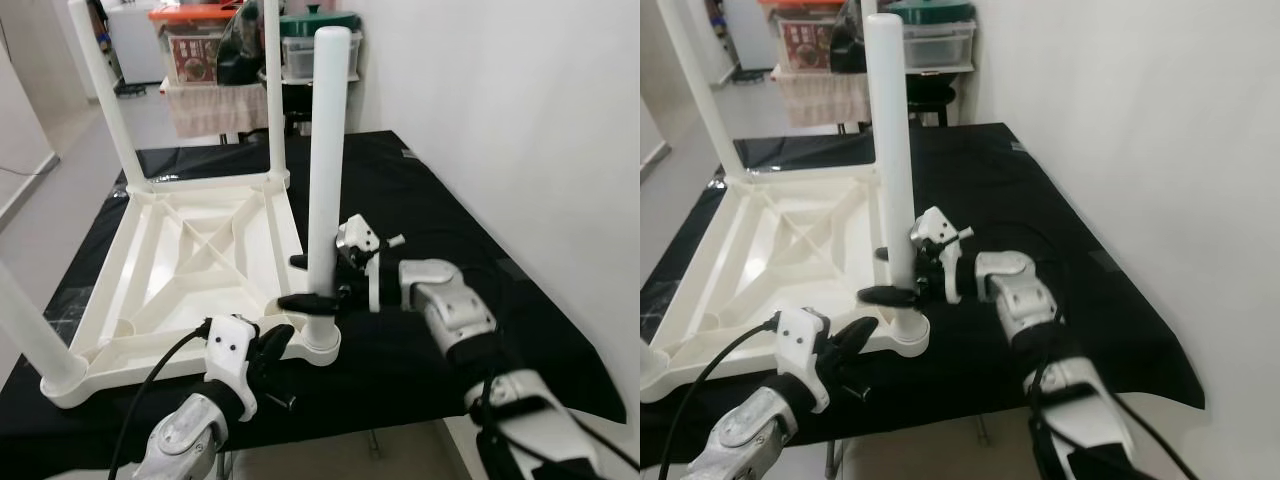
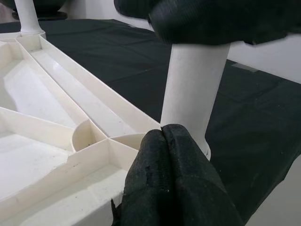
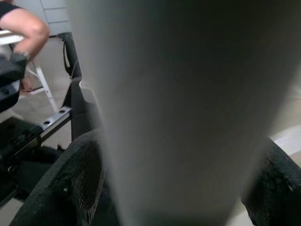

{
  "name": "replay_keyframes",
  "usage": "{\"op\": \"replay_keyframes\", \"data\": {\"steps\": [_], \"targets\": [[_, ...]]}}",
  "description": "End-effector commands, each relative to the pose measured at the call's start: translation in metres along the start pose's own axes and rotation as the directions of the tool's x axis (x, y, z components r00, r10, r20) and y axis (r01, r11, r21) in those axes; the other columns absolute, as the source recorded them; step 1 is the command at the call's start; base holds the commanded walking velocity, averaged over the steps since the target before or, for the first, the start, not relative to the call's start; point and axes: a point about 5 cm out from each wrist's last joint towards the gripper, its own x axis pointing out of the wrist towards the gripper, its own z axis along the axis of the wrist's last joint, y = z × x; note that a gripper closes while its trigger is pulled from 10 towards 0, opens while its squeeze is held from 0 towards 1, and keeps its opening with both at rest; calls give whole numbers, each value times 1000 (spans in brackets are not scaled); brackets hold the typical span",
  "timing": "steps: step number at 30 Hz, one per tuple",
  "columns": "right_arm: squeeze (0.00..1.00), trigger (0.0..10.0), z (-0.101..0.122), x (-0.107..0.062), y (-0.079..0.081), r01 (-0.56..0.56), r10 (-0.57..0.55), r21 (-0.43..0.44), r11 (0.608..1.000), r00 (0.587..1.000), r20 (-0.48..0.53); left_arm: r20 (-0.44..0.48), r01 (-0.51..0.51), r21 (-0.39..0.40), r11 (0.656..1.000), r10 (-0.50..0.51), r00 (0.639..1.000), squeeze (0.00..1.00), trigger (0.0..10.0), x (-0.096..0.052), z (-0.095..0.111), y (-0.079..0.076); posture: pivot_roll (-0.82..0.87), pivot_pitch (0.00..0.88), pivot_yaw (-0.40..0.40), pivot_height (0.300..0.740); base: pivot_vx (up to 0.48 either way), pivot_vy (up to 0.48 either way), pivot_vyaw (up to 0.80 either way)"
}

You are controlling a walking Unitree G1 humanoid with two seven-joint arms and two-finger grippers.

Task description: Building children table

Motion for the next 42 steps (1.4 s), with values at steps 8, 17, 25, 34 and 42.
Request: {"op": "replay_keyframes", "data": {"steps": [8,17,25,34,42], "targets": [[0,0,-9,-8,-5,-23,24,30,999,1000,-8,-10,0,-3,1000,0,1000,0,10000,-1,-1,-3,1,0,-31,740,0,0,0],[0,0,-19,-28,-7,97,-96,-14,995,995,15,-10,1,-5,1000,-1,1000,0,10000,-1,-1,-3,-5,0,-28,740,0,0,0],[0,0,-64,-8,38,751,-743,157,641,659,-116,-13,-2,-1,1000,2,1000,0,10000,-4,0,5,-25,0,-10,740,0,0,0],[1000,10000,-47,30,40,611,-617,158,775,787,-19,-10,-15,-7,1000,15,1000,0,10000,-6,0,1,0,0,-32,740,0,0,0],[1000,10000,-18,34,46,480,-494,133,867,863,109,-19,-1,-5,1000,1,1000,0,10000,-4,-1,2,-1,0,-25,740,0,0,0]]}}
